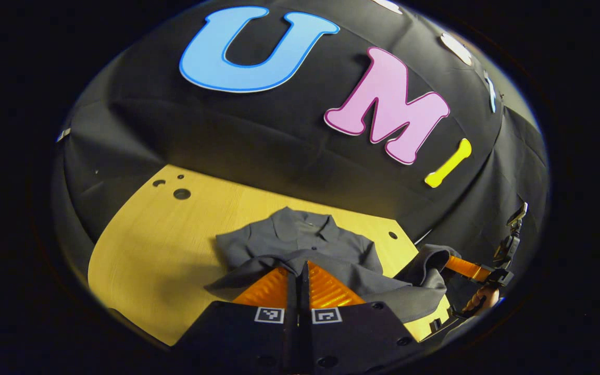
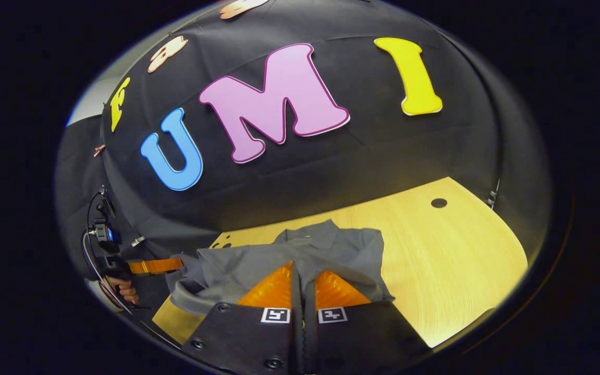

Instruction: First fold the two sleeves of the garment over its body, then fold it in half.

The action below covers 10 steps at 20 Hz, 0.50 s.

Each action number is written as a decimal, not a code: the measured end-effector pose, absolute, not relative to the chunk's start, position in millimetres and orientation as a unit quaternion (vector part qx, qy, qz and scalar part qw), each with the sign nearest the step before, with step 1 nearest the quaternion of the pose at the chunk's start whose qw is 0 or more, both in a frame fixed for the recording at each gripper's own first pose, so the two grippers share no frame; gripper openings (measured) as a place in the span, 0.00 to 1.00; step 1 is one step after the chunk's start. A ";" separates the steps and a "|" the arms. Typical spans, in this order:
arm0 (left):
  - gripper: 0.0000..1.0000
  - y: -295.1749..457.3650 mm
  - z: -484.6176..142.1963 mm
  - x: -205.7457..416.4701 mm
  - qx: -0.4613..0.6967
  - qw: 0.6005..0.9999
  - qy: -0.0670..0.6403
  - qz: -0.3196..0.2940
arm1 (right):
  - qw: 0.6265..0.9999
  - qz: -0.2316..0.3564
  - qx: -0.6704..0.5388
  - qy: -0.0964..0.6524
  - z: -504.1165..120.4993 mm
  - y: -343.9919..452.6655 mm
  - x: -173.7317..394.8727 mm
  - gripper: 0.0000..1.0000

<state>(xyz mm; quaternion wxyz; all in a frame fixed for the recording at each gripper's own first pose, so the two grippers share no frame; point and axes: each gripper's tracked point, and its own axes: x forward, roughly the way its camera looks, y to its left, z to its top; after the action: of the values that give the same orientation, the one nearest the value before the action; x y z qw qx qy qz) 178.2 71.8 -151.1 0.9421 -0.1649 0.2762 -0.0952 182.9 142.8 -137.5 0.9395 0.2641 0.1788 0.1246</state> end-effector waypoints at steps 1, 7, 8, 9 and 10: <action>0.05 72.2 -147.1 191.4 -0.162 0.944 0.271 -0.095 | 0.941 0.118 0.263 0.174 -136.7 140.2 193.4 0.05; 0.05 72.6 -169.0 259.8 -0.167 0.944 0.273 -0.074 | 0.948 0.089 0.251 0.172 -157.2 130.3 251.1 0.05; 0.05 75.6 -175.6 271.0 -0.168 0.945 0.274 -0.067 | 0.950 0.084 0.247 0.173 -162.6 128.1 261.1 0.05; 0.05 79.7 -183.1 281.7 -0.169 0.944 0.276 -0.059 | 0.952 0.079 0.239 0.176 -169.9 125.9 268.8 0.05; 0.05 82.9 -189.0 290.7 -0.172 0.944 0.278 -0.054 | 0.953 0.074 0.235 0.179 -175.7 123.6 277.4 0.05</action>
<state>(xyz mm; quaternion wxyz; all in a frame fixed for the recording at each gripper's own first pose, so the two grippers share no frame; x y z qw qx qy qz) 290.7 82.9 -189.0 0.9435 -0.1715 0.2783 -0.0538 277.4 123.6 -175.7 0.9526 0.2348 0.1787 0.0743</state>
